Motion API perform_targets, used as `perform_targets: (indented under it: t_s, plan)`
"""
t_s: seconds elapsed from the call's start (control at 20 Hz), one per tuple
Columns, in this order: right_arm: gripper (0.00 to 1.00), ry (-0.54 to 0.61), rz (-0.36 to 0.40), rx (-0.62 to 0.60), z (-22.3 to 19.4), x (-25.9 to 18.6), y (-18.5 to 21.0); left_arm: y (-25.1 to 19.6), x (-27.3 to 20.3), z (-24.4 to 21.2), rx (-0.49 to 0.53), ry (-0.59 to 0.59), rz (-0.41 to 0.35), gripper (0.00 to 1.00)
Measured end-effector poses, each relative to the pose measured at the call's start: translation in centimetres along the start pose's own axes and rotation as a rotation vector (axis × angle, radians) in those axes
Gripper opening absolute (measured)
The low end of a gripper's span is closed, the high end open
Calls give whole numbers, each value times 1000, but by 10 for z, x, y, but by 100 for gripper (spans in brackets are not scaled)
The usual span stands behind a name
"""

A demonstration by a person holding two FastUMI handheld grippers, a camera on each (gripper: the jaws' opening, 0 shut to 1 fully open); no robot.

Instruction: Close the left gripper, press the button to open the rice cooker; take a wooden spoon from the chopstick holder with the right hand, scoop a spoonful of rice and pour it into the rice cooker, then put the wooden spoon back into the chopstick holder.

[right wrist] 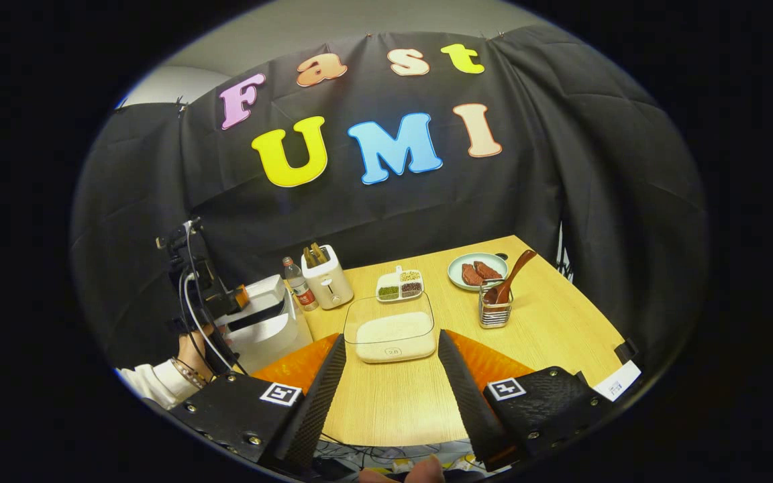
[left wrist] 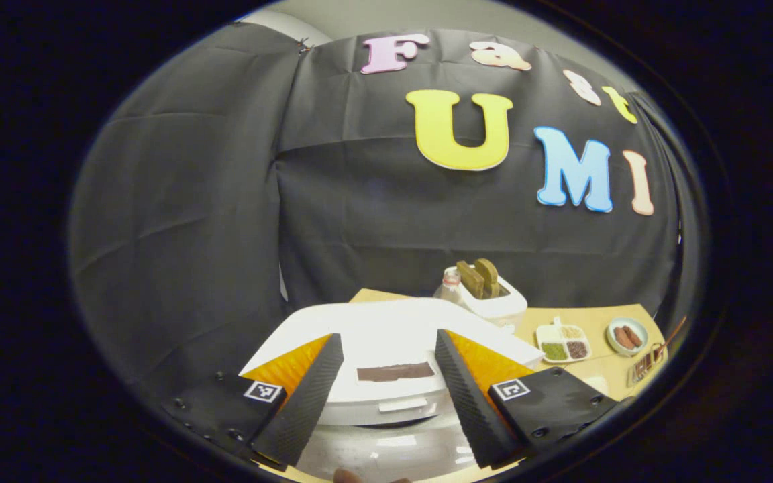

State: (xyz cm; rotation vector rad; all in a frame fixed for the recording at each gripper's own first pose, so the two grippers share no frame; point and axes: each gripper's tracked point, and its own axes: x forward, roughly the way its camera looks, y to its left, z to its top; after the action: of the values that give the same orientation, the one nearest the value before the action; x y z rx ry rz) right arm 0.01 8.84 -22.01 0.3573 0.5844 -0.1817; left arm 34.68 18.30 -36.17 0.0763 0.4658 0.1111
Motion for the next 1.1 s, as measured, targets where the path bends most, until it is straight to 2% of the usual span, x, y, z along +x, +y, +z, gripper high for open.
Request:
perform_targets:
  t_s: [0.2, 0.4, 0.7, 0.85, 1.1]
  plan:
    - [85, 15, 4, -6, -6, 0, 2, -4, 4, -47, -4, 79, 1, 98]
    - [85, 15, 8, -4, -6, 2, 4, -3, 6, -50, -2, 11, 14, 99]
    - [85, -20, -9, 10, 6, -3, -11, -3, -6, -47, -31, 62, -22, 99]
    - [85, -34, -19, 2, 10, -5, -23, -11, -41, -31, -77, 42, -69, 98]
    - [85, -90, -4, 2, 38, -6, -51, -58, -147, 19, -107, -39, -222, 96]
